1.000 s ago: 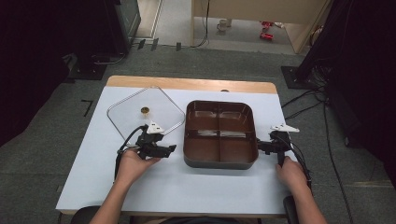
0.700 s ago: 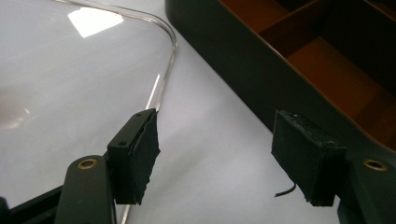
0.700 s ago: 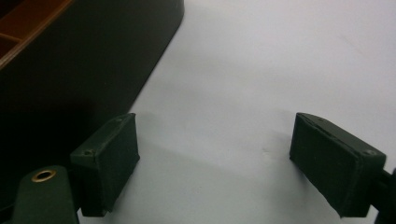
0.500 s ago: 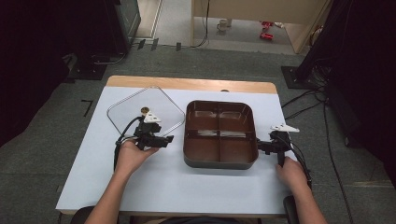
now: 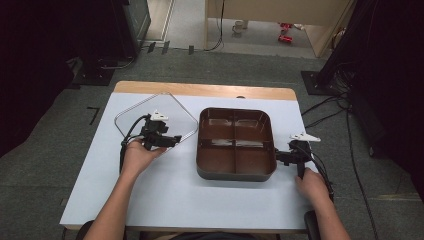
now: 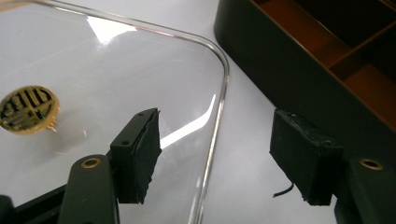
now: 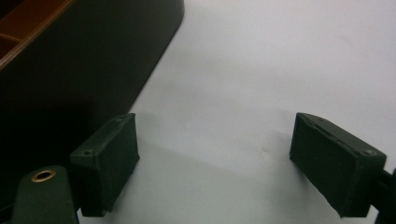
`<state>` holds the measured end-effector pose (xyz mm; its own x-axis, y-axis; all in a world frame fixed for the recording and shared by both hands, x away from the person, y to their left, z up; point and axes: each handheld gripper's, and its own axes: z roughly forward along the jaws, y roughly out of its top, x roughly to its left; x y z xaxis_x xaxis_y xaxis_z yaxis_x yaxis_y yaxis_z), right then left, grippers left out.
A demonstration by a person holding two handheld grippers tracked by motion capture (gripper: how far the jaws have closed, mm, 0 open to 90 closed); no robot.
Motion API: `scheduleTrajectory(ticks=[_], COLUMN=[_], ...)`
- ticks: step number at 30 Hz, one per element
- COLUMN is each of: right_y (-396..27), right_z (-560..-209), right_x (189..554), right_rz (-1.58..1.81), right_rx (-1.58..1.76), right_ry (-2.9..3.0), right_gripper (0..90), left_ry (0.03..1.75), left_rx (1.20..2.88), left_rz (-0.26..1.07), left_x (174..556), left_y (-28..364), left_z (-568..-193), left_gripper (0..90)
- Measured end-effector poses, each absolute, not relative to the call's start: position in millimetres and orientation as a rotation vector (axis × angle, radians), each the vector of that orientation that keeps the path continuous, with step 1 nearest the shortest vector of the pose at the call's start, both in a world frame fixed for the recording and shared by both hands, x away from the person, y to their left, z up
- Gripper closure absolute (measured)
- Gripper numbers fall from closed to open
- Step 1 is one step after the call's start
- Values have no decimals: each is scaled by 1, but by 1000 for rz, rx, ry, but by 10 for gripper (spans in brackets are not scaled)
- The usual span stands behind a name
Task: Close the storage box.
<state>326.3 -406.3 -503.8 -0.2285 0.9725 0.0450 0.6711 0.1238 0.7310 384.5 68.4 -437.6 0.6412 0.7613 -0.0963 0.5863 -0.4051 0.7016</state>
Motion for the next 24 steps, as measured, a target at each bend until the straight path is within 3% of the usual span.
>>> scheduleTrajectory(ticks=[24], right_y=[-406], right_z=[-504], right_x=[326], right_rz=[896], right_rx=[1585], right_ry=[1959], right_gripper=[150], left_ry=[1148], left_rx=[2082], left_rz=[398], left_x=[444], left_y=[96], left_z=[-437], left_gripper=[354])
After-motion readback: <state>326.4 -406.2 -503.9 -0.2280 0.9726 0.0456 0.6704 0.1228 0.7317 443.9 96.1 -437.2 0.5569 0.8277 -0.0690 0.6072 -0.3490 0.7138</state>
